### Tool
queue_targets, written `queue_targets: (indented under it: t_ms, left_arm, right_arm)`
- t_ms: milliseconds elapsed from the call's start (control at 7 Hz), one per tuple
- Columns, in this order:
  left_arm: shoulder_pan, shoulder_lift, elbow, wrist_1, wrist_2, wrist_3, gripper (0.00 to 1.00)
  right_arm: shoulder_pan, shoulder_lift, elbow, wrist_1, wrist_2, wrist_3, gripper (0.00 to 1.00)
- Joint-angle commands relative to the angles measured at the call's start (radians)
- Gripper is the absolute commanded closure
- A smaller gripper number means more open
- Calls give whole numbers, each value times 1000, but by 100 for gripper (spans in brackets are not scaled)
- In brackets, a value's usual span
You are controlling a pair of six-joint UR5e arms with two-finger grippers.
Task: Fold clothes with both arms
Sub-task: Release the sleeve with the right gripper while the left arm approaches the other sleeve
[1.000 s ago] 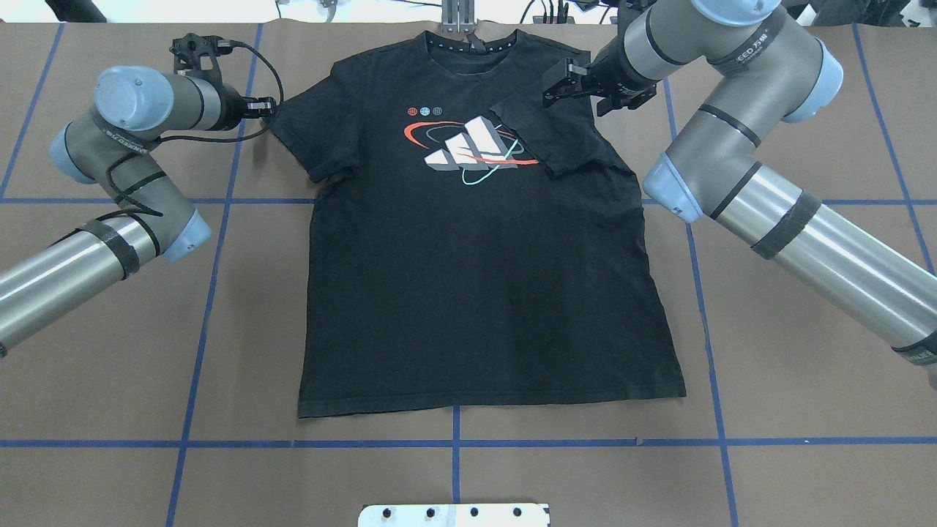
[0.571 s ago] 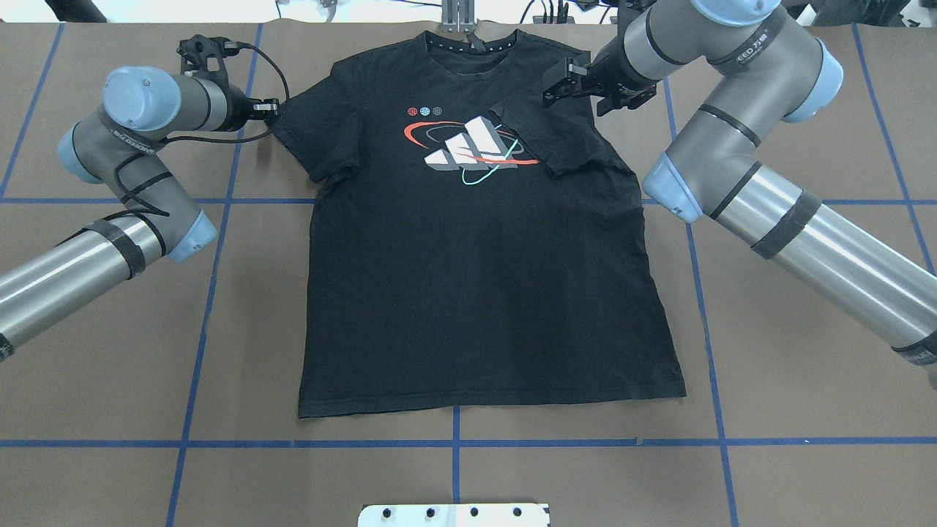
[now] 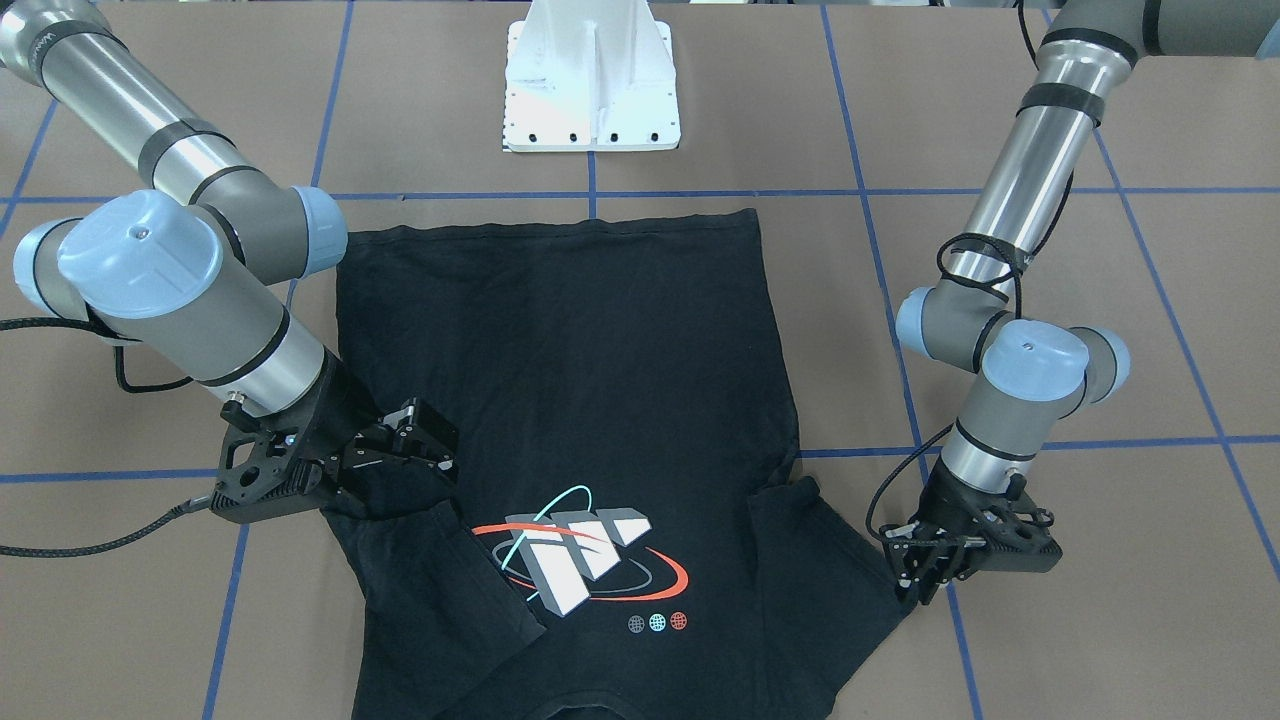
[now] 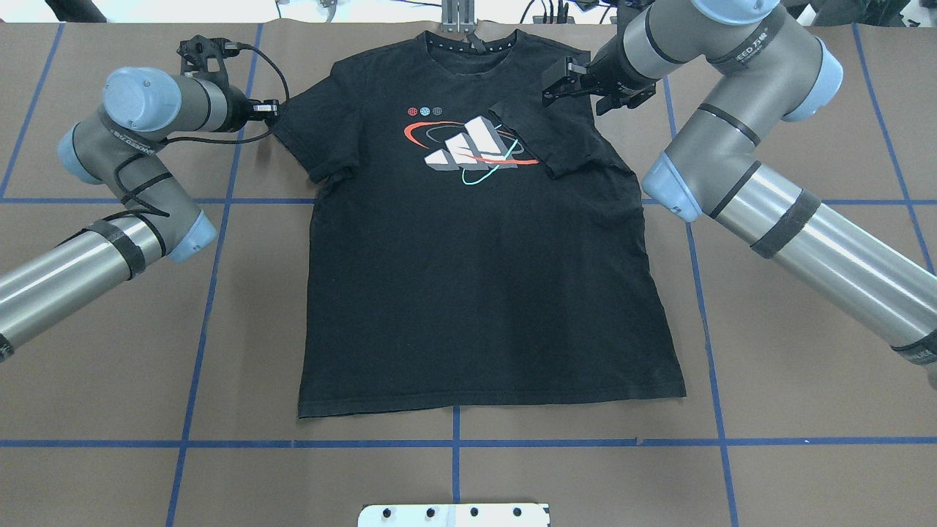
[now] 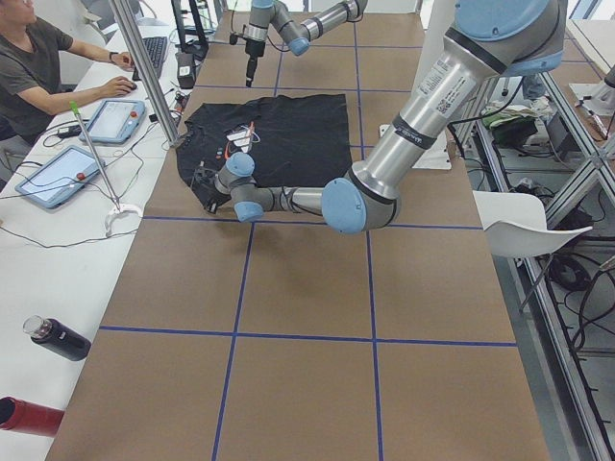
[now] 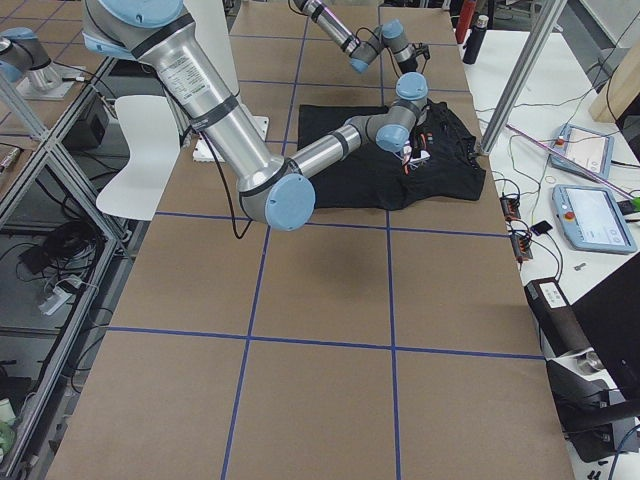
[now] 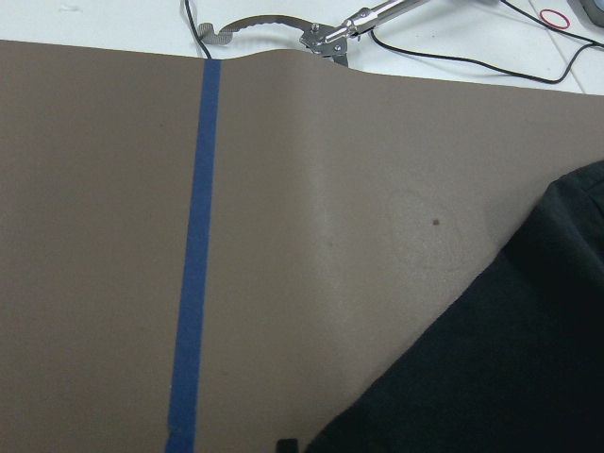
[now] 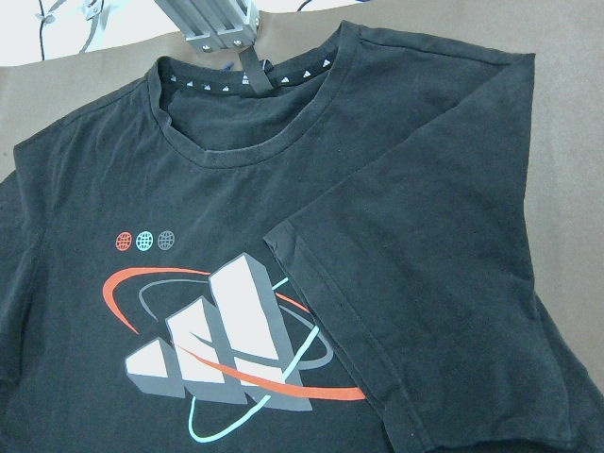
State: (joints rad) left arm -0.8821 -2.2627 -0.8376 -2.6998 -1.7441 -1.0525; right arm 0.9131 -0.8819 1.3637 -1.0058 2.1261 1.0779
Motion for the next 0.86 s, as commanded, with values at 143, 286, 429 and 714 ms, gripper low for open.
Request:
queue_targets:
  t_ms: [143, 286, 429, 714]
  left_arm:
    - [0, 0, 0, 0, 0, 0, 100]
    - [-1, -1, -6, 0, -5, -1, 100]
    - [-5, -3, -30, 2, -9, -6, 100]
    - [-9, -3, -148, 37, -31, -11, 100]
  right_arm:
    - [0, 1, 0, 0, 0, 0, 1]
    - [1, 1, -2, 0, 0, 0, 1]
    - [1, 1, -2, 1, 0, 0, 1]
    - [1, 1, 0, 1, 0, 0, 1]
